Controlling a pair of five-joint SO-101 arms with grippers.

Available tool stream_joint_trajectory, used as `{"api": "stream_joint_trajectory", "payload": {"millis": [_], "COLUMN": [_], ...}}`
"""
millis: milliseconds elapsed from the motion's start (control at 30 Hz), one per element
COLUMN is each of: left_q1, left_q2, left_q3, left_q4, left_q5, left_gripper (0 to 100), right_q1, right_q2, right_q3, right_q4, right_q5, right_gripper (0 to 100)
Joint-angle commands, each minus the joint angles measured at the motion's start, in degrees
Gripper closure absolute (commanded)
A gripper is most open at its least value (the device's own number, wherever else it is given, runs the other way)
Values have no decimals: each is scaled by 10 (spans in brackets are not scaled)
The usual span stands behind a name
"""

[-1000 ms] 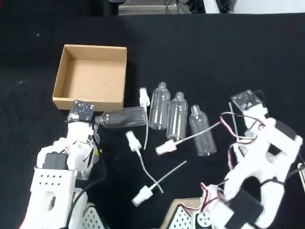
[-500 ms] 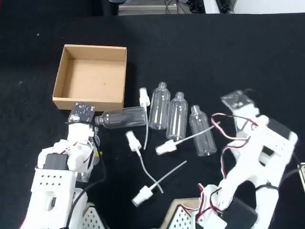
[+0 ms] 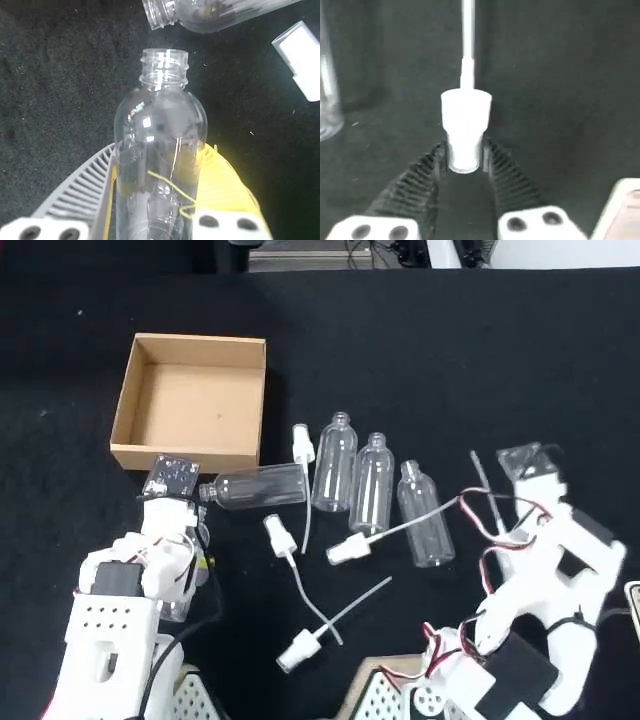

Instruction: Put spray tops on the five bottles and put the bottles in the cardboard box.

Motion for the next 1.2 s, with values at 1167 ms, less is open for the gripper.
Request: {"api": "stream_joint_trajectory", "payload": {"millis": [1167], "left_q1": [-7], "left_q2": [-10], "left_q3": [-6], "left_q4": [2], "left_q5": [3], "left_gripper": [960], "right_q1": [29], "right_q2": [-7], "right_q3": [-188], "right_q4": [270], "right_q5": [827], "right_gripper": [745]}}
